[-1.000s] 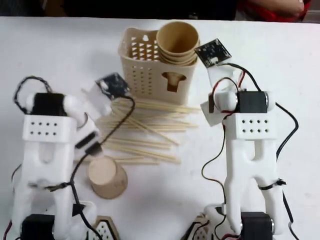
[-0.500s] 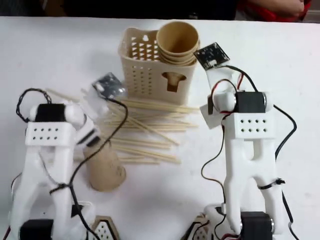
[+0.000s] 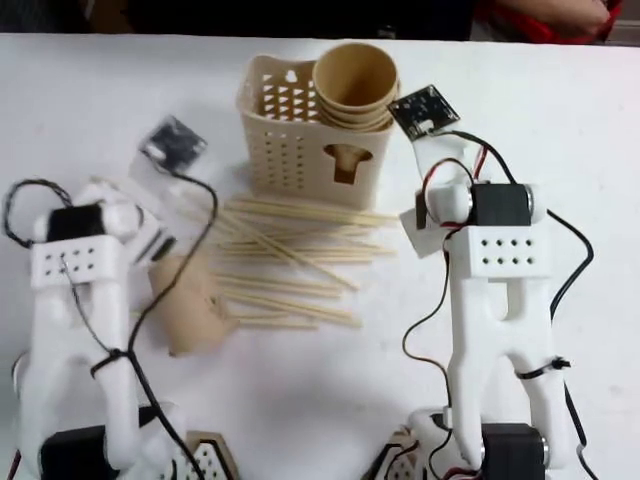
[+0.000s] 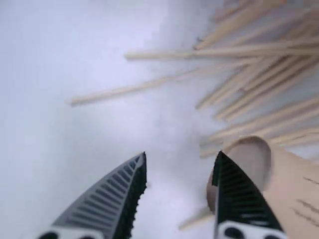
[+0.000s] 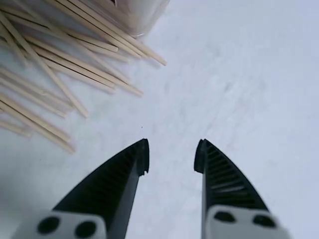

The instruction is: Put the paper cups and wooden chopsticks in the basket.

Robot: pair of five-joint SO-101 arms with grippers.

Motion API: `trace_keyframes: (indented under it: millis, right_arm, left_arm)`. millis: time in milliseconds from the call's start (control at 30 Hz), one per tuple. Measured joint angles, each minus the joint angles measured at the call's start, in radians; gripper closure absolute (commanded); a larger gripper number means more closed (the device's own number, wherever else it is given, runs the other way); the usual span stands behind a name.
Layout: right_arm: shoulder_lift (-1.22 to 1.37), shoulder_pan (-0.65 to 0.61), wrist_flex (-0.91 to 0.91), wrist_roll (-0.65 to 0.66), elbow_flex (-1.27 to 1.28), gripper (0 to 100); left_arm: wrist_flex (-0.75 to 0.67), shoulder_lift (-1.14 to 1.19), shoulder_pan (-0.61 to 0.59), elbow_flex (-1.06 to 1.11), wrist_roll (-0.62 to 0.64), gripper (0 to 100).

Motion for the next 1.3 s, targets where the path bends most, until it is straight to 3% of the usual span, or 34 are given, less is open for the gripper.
trace_keyframes:
  millis: [400,500,600,733,900,1067,1300]
  right_arm:
    - [0.000,0.000,0.000,0.000,0.000,83.6]
    - [0.000,0.000,0.000,0.000,0.000,83.6]
    - [0.000,0.000,0.000,0.000,0.005,83.6]
    - [0.002,0.000,0.000,0.000,0.031,83.6]
    - [0.002,0.000,0.000,0.000,0.031,83.6]
    - [0.002,0.000,0.000,0.000,0.031,83.6]
    - [0.002,0.000,0.000,0.000,0.031,83.5]
  left_arm:
    - [0.436,0.000,0.012,-0.407,0.028,78]
    - [0.585,0.000,0.058,-0.462,-0.031,77]
    - [0.637,-0.015,0.078,-0.466,-0.068,77]
    - [0.647,-0.132,0.054,-0.381,-0.192,77]
    - [0.635,-0.358,-0.081,-0.193,-0.379,77]
    - [0.493,-0.514,-0.267,0.008,-0.485,77]
    - [0.290,-0.525,-0.489,0.173,-0.588,77]
